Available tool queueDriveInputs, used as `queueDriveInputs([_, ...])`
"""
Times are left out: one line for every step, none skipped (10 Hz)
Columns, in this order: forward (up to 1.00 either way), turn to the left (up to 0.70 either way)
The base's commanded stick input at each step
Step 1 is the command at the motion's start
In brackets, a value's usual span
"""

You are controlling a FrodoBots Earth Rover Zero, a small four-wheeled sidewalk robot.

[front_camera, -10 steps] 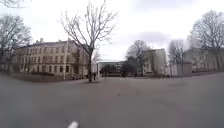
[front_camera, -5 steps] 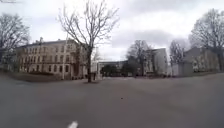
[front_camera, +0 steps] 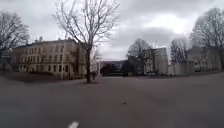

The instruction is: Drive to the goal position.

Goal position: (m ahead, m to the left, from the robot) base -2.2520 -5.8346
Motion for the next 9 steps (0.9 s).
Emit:
queueDriveInputs([1.0, 0.0])
queueDriveInputs([1.0, 0.0])
queueDriveInputs([1.0, 0.0])
queueDriveInputs([1.0, -0.4])
queueDriveInputs([1.0, -0.4])
queueDriveInputs([1.0, -0.4])
queueDriveInputs([1.0, -0.4])
queueDriveInputs([1.0, -0.4])
queueDriveInputs([1.0, -0.4])
